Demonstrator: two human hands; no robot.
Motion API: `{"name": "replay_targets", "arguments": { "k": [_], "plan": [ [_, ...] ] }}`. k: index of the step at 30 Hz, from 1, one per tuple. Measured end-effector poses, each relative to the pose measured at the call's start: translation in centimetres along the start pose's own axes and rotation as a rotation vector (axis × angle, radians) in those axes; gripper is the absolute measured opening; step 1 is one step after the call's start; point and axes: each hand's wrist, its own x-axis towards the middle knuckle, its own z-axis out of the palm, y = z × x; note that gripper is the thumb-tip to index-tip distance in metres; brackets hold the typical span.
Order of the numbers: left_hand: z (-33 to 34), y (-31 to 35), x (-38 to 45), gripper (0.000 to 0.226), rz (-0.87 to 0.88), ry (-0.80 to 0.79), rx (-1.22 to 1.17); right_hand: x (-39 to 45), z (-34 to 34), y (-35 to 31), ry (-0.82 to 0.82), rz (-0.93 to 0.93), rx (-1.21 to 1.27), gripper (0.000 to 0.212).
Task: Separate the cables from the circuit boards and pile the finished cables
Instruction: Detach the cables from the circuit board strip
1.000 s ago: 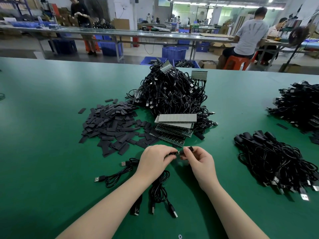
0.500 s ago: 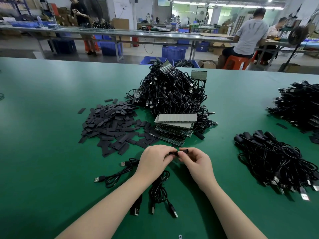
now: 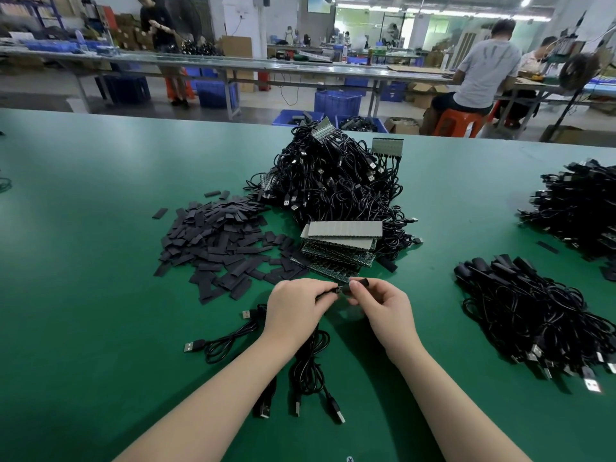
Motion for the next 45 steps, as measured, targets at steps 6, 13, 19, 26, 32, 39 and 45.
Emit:
{"name": "replay_targets", "arguments": {
  "k": [6,13,19,26,32,39,45],
  "plan": [
    [0.6,0.8,0.2,0.021,0.060,0.094,0.155,0.8,1.0,0.1,0.097,0.037,0.079,0.009],
    [1.0,0.7,-0.2,0.016,0.145,0.126,0.223,0.4,1.0,0.8,0.098,0.031,0.099,0.011],
    [1.0,1.2,-0.3,0.025,0.155,0.142,0.240,0.2,0.9,0.8,0.099,0.026,0.081,0.016],
    [0.8,1.3,-0.3,0.028,0.163,0.153,0.217,0.0,1.2,0.7,0.058,-0.029,-0.029,0.023],
    [0.8,1.4,-0.3,0.025,0.202,0.159,0.184,0.1,0.9,0.9,0.062,-0.019,-0.013,0.028],
    [0.8,1.3,-0.2,0.026,0.206,0.144,0.189,0.0,0.9,1.1,0.087,-0.041,-0.005,0.027],
    [0.7,1.5,-0.2,0.019,0.212,0.183,0.185,0.1,1.2,1.1,0.058,-0.066,-0.054,0.027]
  ]
}}
